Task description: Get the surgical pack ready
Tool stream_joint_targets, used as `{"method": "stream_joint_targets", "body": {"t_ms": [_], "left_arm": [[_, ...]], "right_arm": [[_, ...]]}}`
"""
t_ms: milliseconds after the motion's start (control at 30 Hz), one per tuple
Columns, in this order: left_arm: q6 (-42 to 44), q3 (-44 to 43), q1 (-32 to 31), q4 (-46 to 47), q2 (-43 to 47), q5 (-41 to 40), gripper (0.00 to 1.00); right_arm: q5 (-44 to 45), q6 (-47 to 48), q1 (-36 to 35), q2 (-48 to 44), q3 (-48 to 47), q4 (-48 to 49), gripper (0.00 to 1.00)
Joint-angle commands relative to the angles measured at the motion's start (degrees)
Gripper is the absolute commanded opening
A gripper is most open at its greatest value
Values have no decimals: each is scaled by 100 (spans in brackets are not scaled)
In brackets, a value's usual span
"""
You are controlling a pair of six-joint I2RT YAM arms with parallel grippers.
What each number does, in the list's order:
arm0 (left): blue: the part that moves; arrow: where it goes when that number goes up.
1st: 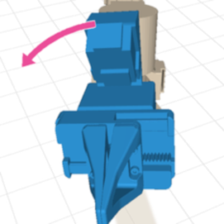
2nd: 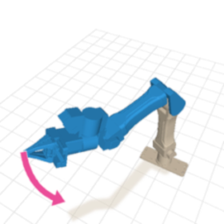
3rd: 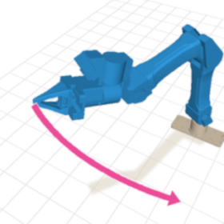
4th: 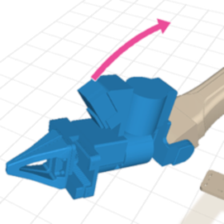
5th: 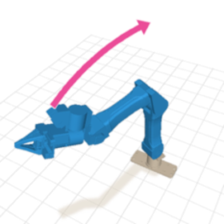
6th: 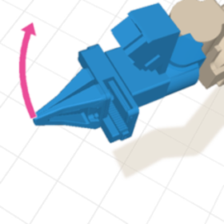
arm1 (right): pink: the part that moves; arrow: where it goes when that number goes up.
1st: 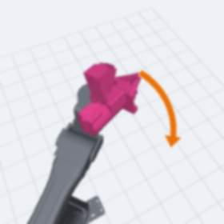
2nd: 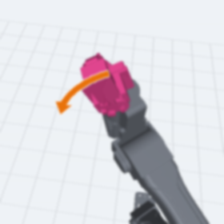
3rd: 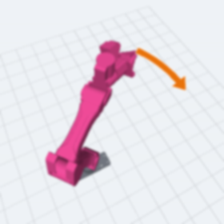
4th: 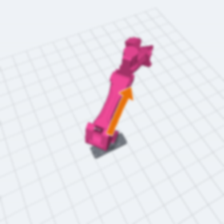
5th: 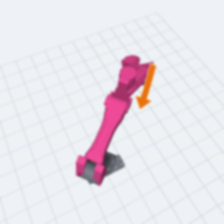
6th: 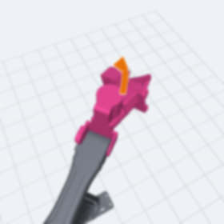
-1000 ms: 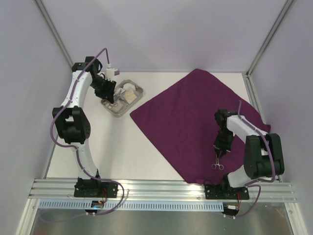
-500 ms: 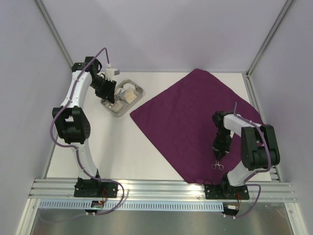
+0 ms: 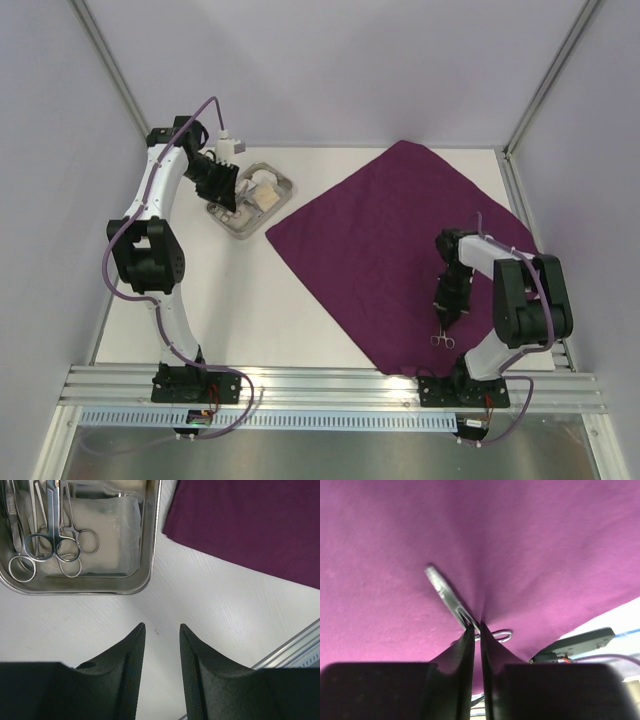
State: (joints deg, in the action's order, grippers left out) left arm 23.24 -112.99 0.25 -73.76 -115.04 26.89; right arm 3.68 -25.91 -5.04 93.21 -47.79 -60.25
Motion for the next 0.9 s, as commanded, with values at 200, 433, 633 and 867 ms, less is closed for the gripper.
{"method": "stream_joint_targets", "body": {"t_ms": [200,433,633,867], "left_arm": [[-48,-382,10,-201,263,264,43],[-92,-522,1,-253,211,307,43],[-75,-593,1,-306,193,334,43],[-83,-654,1,-332,202,413,43]], "right_arm": [[-755,121,-15,-795,402,1560,0],[-579,-36,-15,-901,411,1797,1],[-483,-116,-15,-568,446,1841,1],[-377,-344,-41,-287,490,1815,18]]}}
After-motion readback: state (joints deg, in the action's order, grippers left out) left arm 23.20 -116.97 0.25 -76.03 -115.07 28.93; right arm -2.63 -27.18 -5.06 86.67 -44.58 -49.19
